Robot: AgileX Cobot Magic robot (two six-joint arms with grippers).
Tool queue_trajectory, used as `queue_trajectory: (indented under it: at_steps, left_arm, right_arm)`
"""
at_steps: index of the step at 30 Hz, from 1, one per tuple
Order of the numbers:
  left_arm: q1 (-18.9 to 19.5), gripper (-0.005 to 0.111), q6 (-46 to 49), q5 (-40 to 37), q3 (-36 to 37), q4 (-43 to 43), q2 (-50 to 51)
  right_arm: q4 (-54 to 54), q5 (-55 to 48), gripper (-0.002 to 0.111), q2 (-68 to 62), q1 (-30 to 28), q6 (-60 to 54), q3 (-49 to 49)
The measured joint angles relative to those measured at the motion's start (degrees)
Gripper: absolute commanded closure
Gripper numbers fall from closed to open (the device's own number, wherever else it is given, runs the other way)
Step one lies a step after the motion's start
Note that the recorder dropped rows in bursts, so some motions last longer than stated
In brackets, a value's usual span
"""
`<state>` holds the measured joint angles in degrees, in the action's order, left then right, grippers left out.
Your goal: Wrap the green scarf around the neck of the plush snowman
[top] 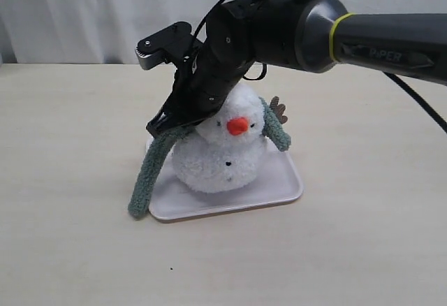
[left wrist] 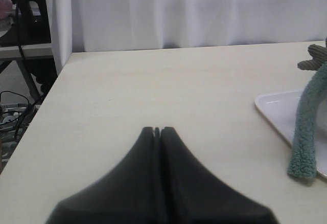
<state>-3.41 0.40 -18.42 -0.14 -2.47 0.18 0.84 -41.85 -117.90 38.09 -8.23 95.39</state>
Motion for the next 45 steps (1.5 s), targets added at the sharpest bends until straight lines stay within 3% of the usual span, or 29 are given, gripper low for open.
queue_trajectory:
  at_steps: [18, 25, 28, 32, 39, 45]
  left_arm:
    - [0.00, 0.107, 0.00, 0.00, 0.00, 0.00, 0.00]
    - [0.00, 0.107, 0.00, 0.00, 0.00, 0.00, 0.00]
    - [0.00, 0.107, 0.00, 0.00, 0.00, 0.00, 0.00]
    - [0.00, 0.107, 0.00, 0.00, 0.00, 0.00, 0.00]
    - [0.00, 0.107, 0.00, 0.00, 0.00, 0.00, 0.00]
    - [0.00, 0.107, 0.00, 0.00, 0.00, 0.00, 0.00]
  right_arm:
    - [6.80, -5.96, 0.103, 5.00, 0.00, -5.53, 1.90]
    - [9.42, -13.35, 0.063, 8.24, 0.00, -9.39, 1.90]
    - [1.98, -14.26, 0.055, 10.59, -0.23, -2.75, 1.90]
    - [-4.38, -13.61, 0.055, 16.21, -3.37, 3.36, -0.31]
    - [-5.02, -10.93, 0.055, 23.16, -12.10, 5.26, -9.74]
    - [2.75, -0.72, 0.055, 24.30, -17.79, -5.65, -23.36]
